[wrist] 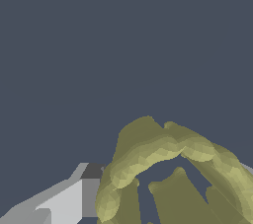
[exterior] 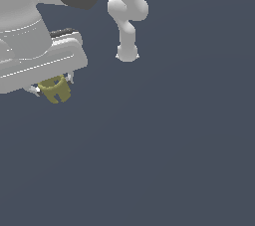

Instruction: Pick up the object and move it to a goal position.

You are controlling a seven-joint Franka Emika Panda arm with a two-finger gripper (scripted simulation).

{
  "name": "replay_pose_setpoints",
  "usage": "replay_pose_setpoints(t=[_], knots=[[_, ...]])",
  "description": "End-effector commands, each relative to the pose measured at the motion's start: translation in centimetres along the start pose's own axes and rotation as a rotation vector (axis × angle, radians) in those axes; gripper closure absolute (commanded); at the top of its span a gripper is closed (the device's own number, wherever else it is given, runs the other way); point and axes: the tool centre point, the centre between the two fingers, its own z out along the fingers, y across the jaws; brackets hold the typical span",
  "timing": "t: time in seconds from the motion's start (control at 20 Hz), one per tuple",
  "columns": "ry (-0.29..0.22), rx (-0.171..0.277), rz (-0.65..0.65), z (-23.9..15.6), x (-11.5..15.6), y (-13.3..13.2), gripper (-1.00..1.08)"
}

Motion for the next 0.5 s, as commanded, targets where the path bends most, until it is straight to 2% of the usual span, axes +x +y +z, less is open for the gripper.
replay_pose_setpoints(t=[0.0, 0.45], knots=[[-0.001, 0.001, -0.001, -1.2, -0.6, 0.9, 1.08], [-0.001, 0.001, -0.001, -3.2, -1.6, 2.5, 1.08]])
